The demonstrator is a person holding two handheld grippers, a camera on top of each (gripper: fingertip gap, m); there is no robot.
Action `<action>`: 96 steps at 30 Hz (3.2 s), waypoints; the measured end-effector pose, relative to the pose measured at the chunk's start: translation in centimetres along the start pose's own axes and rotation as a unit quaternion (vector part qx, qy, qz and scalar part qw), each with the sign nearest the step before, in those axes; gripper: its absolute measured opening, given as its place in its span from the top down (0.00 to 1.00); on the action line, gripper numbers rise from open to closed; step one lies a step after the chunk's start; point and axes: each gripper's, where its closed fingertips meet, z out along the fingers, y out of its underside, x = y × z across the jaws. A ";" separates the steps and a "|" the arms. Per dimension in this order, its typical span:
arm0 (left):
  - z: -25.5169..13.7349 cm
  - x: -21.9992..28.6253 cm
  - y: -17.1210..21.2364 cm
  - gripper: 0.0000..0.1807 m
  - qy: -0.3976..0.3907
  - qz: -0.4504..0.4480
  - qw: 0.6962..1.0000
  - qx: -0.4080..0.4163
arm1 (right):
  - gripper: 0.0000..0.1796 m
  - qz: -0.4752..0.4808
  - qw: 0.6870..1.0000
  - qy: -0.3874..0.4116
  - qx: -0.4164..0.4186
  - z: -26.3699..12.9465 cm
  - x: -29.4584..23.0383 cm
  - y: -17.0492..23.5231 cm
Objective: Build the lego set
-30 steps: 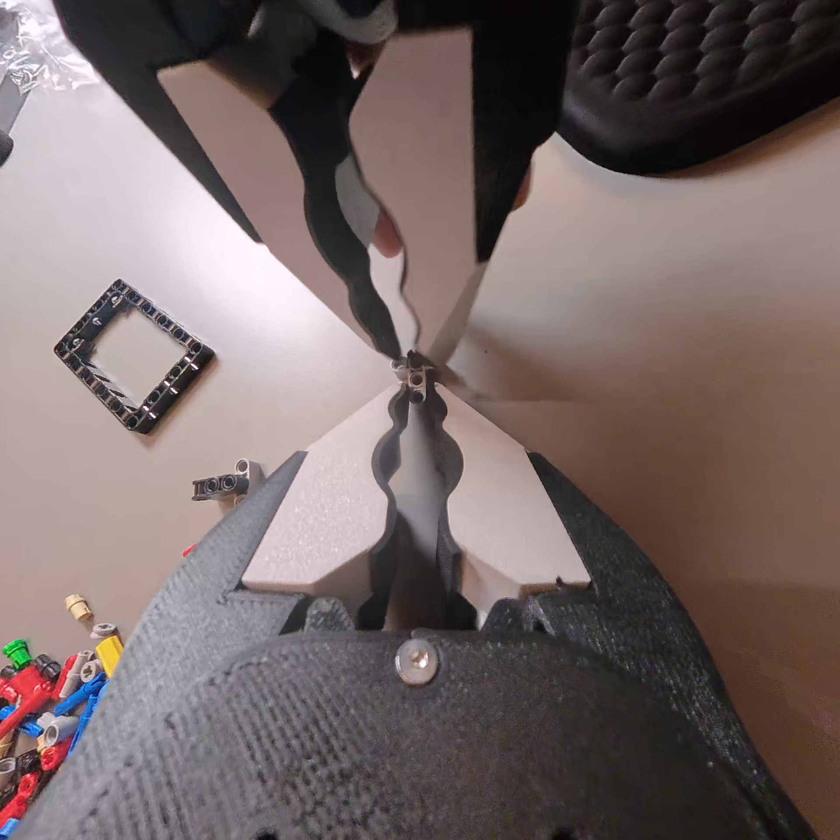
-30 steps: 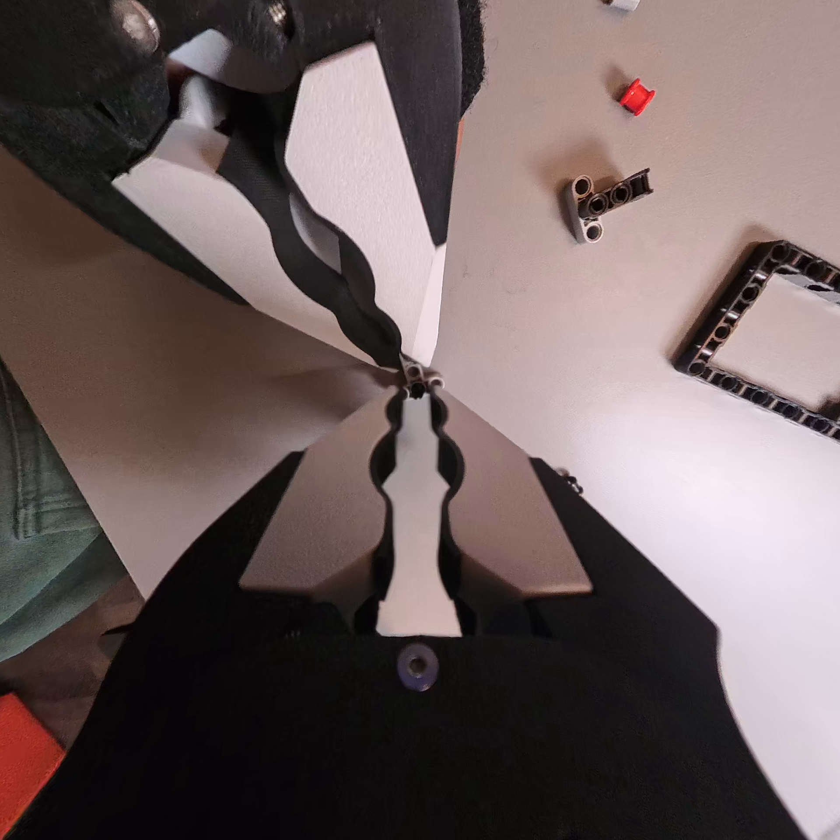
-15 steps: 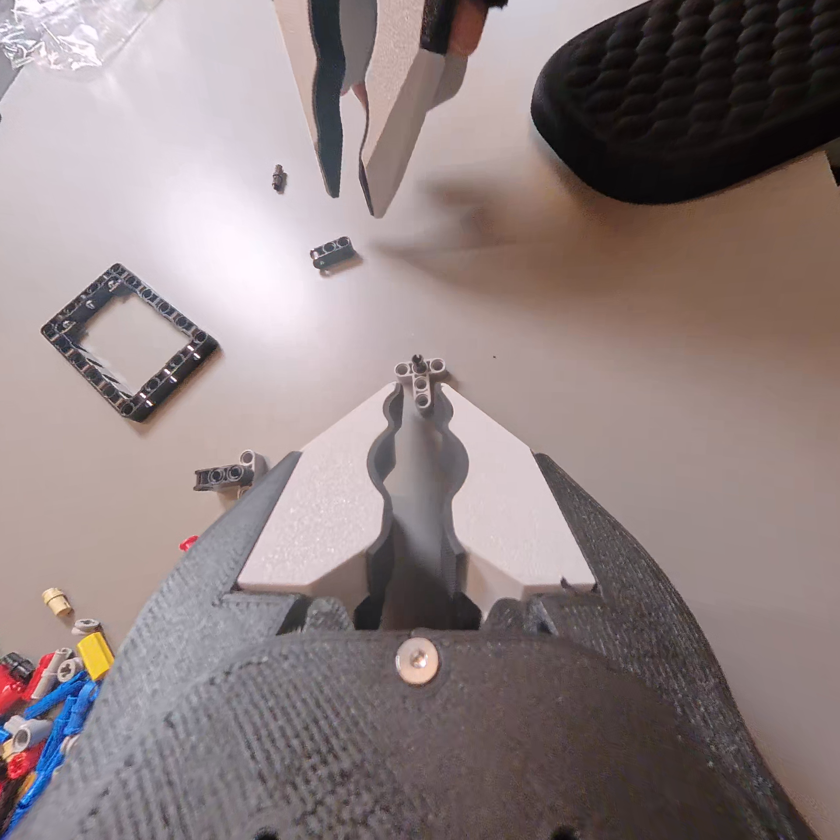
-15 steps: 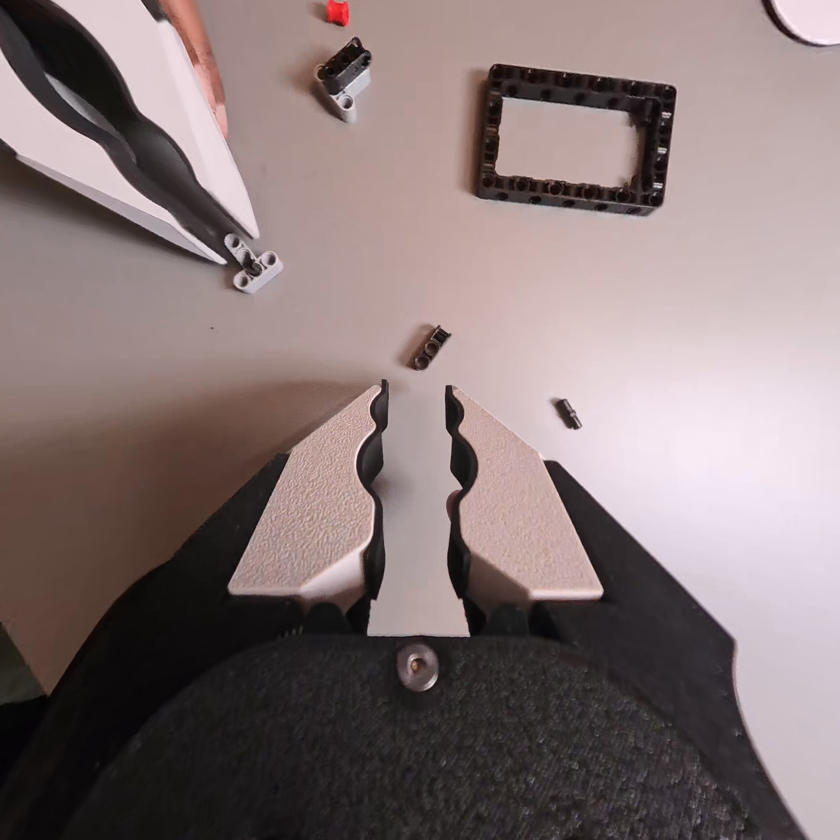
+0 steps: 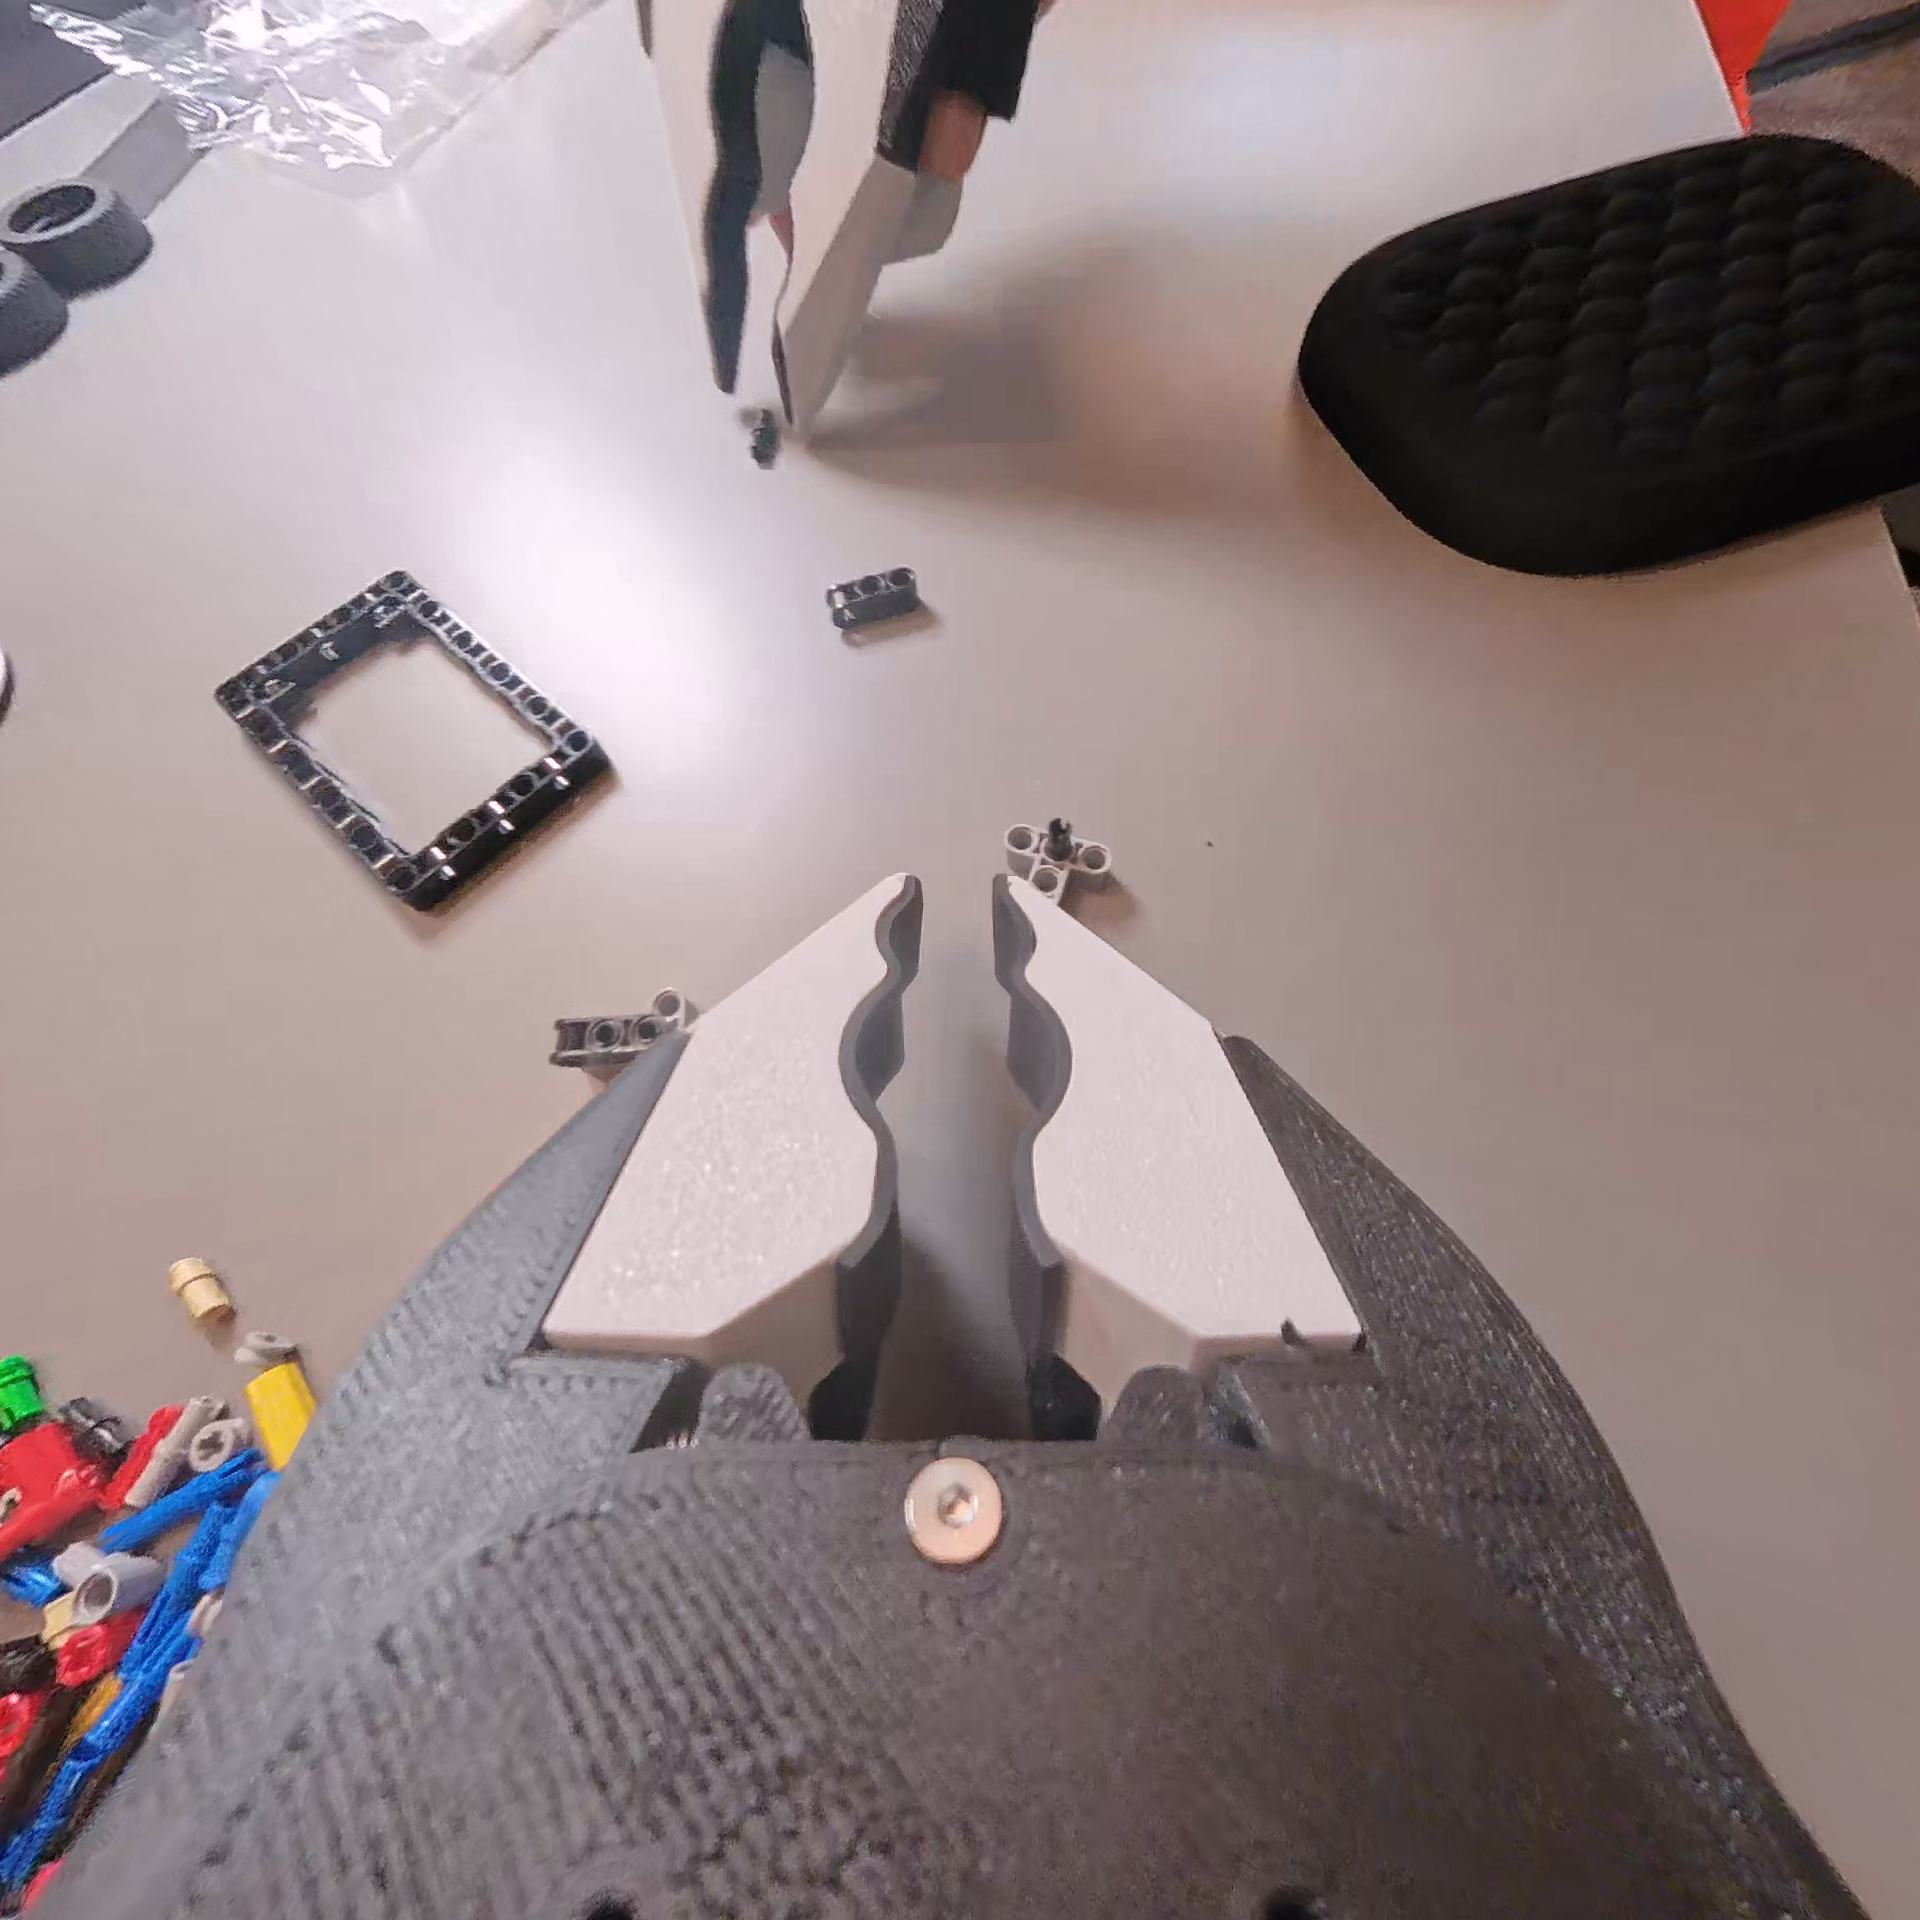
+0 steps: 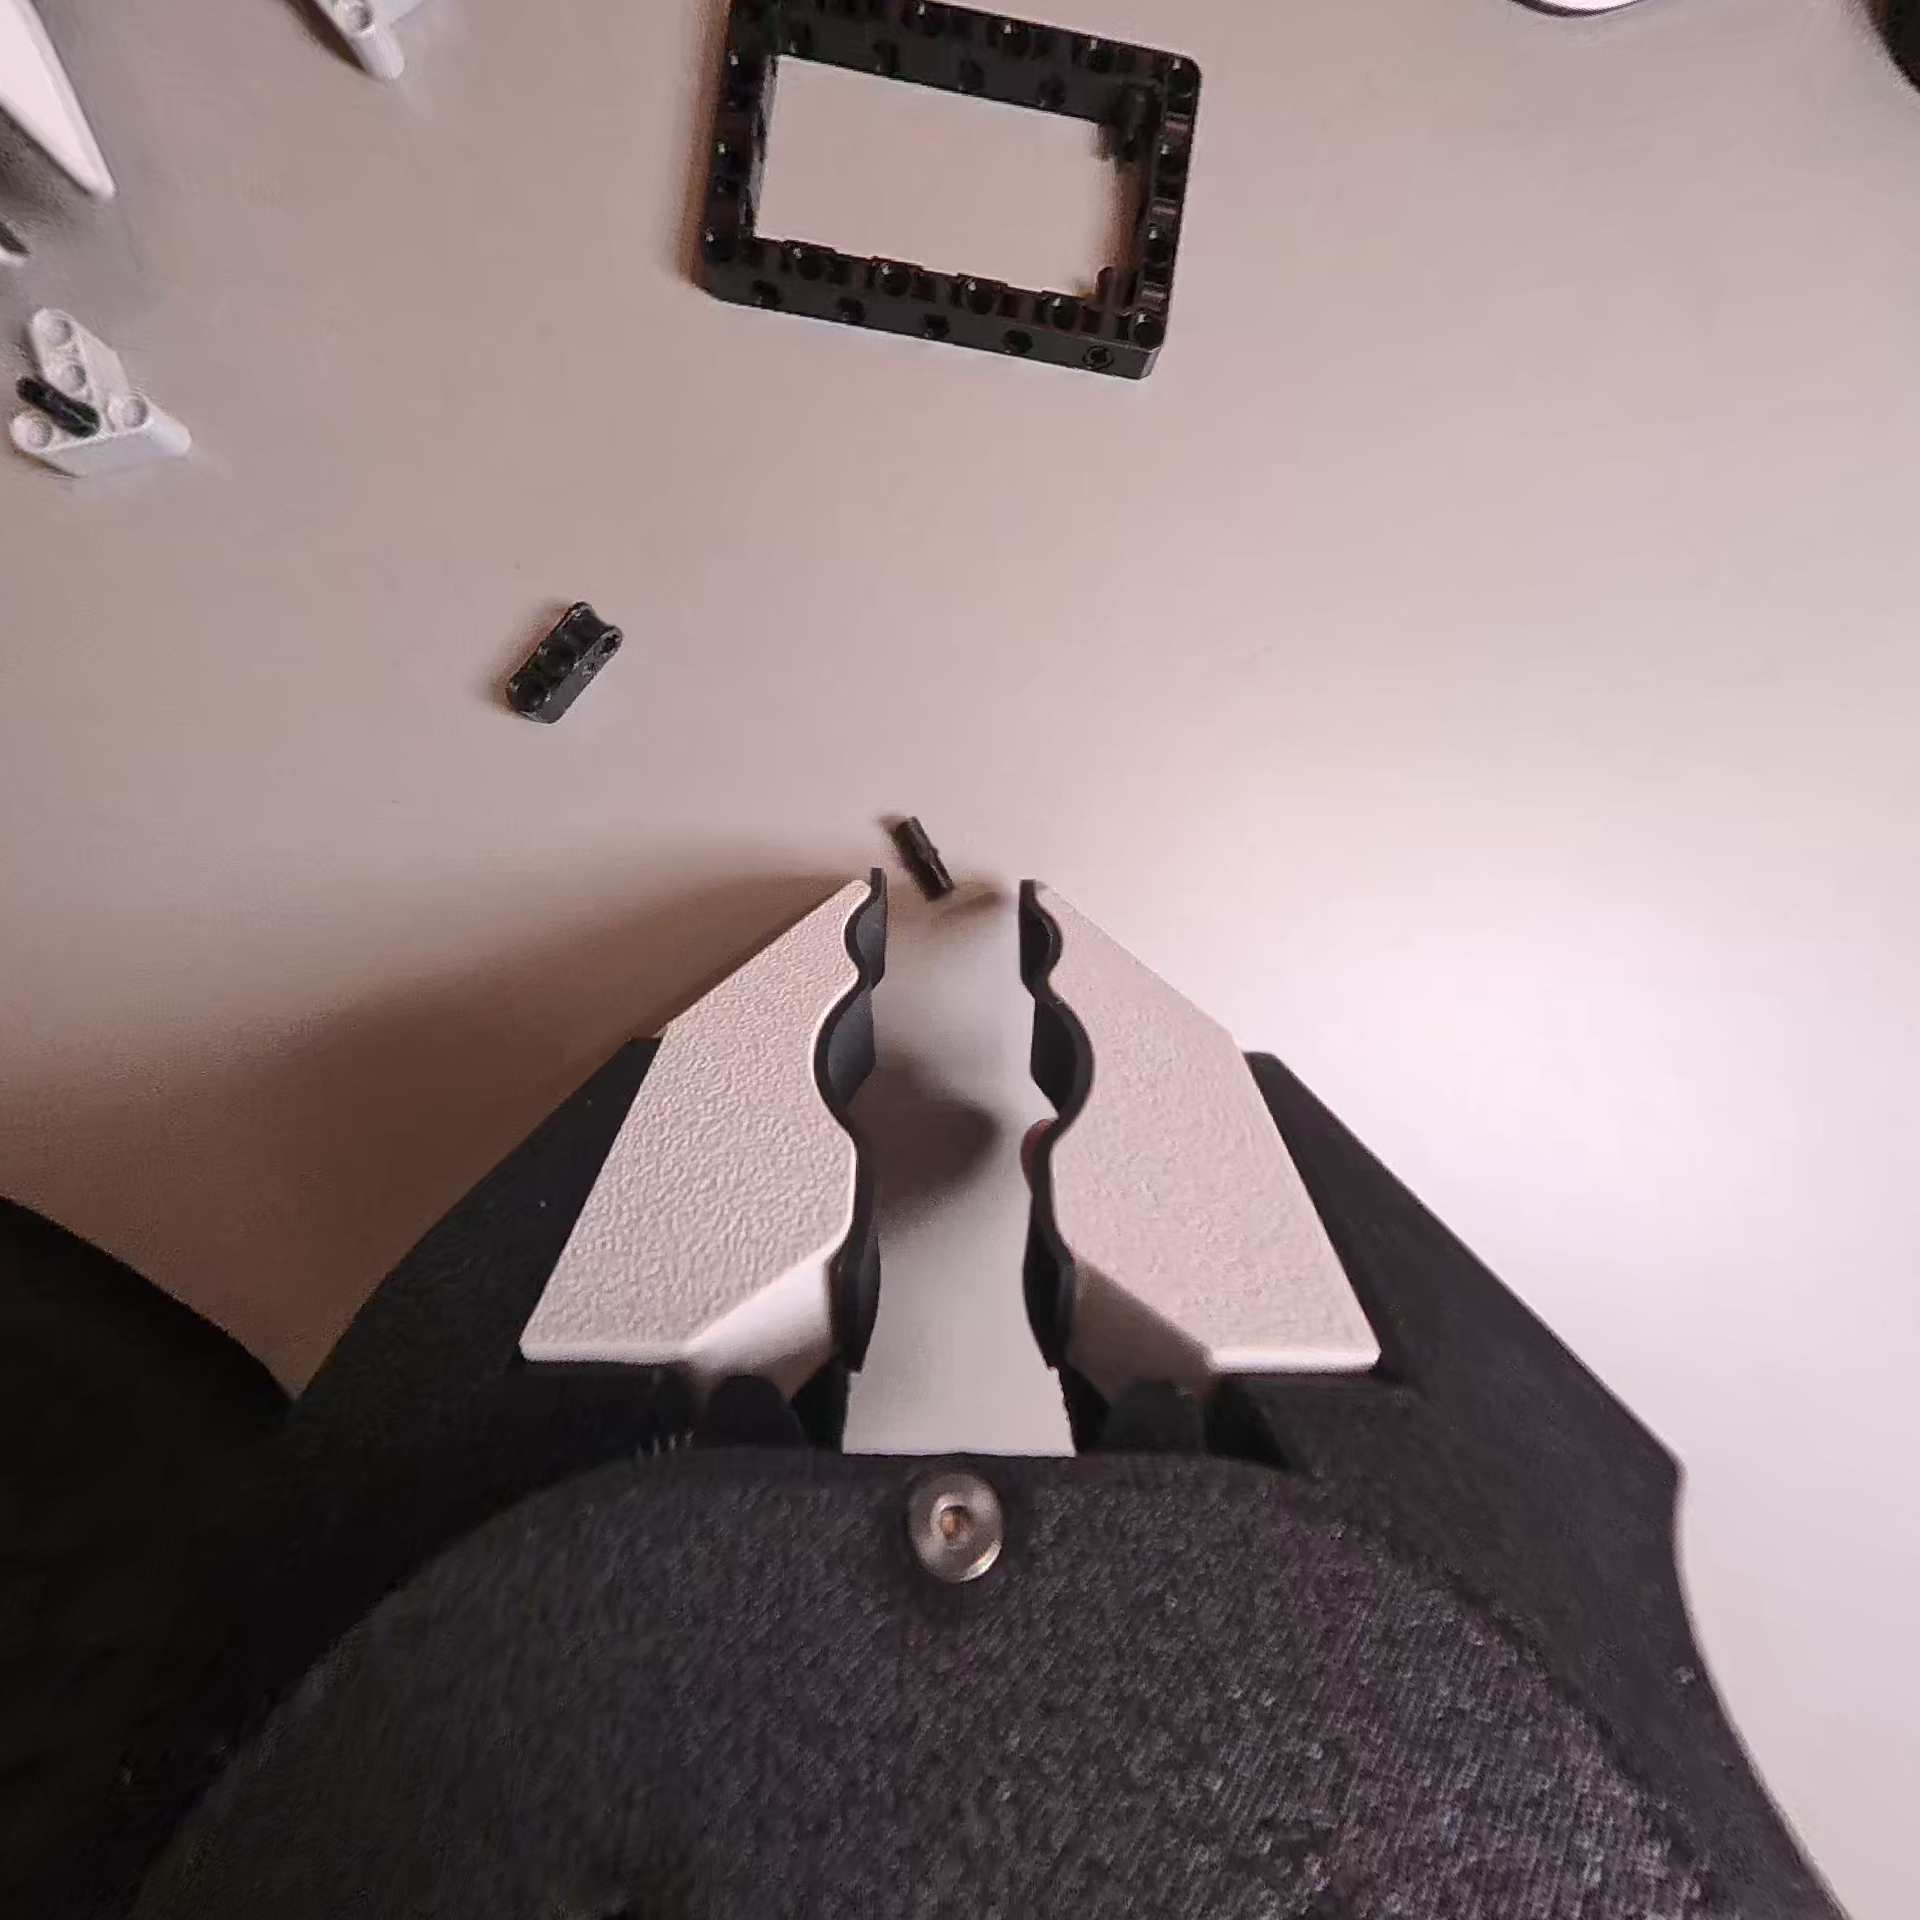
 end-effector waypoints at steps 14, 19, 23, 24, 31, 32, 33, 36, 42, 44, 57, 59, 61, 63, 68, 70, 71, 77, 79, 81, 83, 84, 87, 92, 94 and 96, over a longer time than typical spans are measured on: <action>-1.7 -0.1 -3.1 0.91 0.042 -0.068 0.991 0.104 | 1.00 -0.135 0.987 0.030 0.082 -2.7 -9.4 -5.9; -2.0 1.4 -4.1 0.90 0.072 -0.069 0.987 0.126 | 1.00 -0.158 0.979 0.011 0.132 -3.0 -13.5 -8.8; -2.3 2.4 -4.6 0.93 0.097 -0.067 0.984 0.135 | 1.00 -0.175 0.974 0.010 0.146 -2.7 -15.0 -10.2; -2.3 2.4 -4.6 0.93 0.096 -0.067 0.984 0.134 | 1.00 -0.176 0.973 0.008 0.151 -2.7 -15.2 -10.5; -2.4 2.4 -4.6 0.98 0.085 -0.046 0.987 0.129 | 1.00 -0.167 0.970 0.007 0.175 -3.1 -15.6 -11.7; -2.6 2.3 -4.8 0.98 0.083 -0.042 0.987 0.134 | 1.00 -0.157 0.970 0.002 0.184 -3.3 -15.6 -11.8; -2.7 2.2 -5.0 0.98 0.079 -0.038 0.986 0.139 | 1.00 -0.146 0.970 -0.007 0.193 -3.5 -15.7 -12.0; -3.0 2.3 -5.3 0.98 0.079 -0.023 0.986 0.148 | 0.94 -0.115 0.971 -0.029 0.207 -3.9 -15.8 -12.2; -2.9 3.1 -5.3 0.98 0.087 -0.005 0.985 0.146 | 0.99 -0.106 0.971 -0.053 0.206 -3.8 -16.2 -12.2; -2.9 3.1 -5.2 0.98 0.087 -0.002 0.986 0.144 | 0.99 -0.105 0.972 -0.056 0.201 -3.7 -16.3 -12.1; -3.1 3.2 -5.5 0.98 0.090 -0.005 0.984 0.152 | 0.99 -0.089 0.975 -0.084 0.185 -3.7 -16.4 -12.1; -2.7 2.7 -5.0 0.95 0.080 -0.012 0.988 0.134 | 0.99 -0.083 0.981 -0.079 0.155 -3.3 -16.0 -11.9; -1.7 1.8 -3.2 0.83 0.061 -0.007 0.995 0.083 | 0.99 -0.073 0.988 -0.071 0.118 -2.9 -15.3 -11.7; -0.8 1.1 -1.1 0.80 0.049 0.011 0.998 0.033 | 0.99 -0.066 0.993 -0.058 0.075 -2.0 -14.7 -11.3; 0.3 1.4 0.9 0.84 0.049 0.026 0.998 -0.027 | 0.99 -0.057 0.996 -0.070 -0.005 0.9 -15.3 -9.6; 0.6 1.4 1.1 0.87 0.044 0.036 0.998 -0.037 | 0.99 -0.052 0.996 -0.070 -0.028 1.7 -15.3 -9.1; 0.7 1.4 1.2 0.88 0.042 0.040 0.997 -0.042 | 0.99 -0.052 0.996 -0.067 -0.038 2.0 -15.2 -8.9; 1.1 1.6 1.2 0.95 0.041 0.058 0.996 -0.048 | 0.99 -0.057 0.992 -0.064 -0.092 2.6 -15.0 -8.2; 1.2 1.6 1.2 0.96 0.038 0.060 0.996 -0.048 | 0.99 -0.059 0.991 -0.063 -0.102 2.7 -15.0 -8.3; 1.2 1.6 1.2 0.96 0.036 0.063 0.996 -0.048 | 0.99 -0.065 0.990 -0.061 -0.112 2.7 -15.0 -8.3; 1.2 1.6 1.2 0.96 0.034 0.064 0.996 -0.048 | 0.99 -0.069 0.989 -0.059 -0.120 2.8 -15.0 -8.4; 1.2 1.6 1.2 0.96 0.033 0.065 0.996 -0.047 | 0.99 -0.069 0.988 -0.059 -0.124 2.8 -15.0 -8.4; 1.2 1.5 1.2 0.96 0.029 0.065 0.996 -0.046 | 0.99 -0.073 0.987 -0.060 -0.133 3.0 -15.1 -8.6; 1.2 1.4 1.2 0.96 0.025 0.068 0.996 -0.047 | 0.99 -0.069 0.986 -0.055 -0.144 2.9 -15.0 -8.4; 1.2 1.4 1.2 0.96 0.023 0.071 0.996 -0.046 | 0.99 -0.068 0.986 -0.050 -0.145 2.9 -14.9 -8.3; 1.1 1.5 1.2 0.96 0.021 0.073 0.996 -0.046 | 0.99 -0.065 0.986 -0.046 -0.148 3.0 -14.8 -8.3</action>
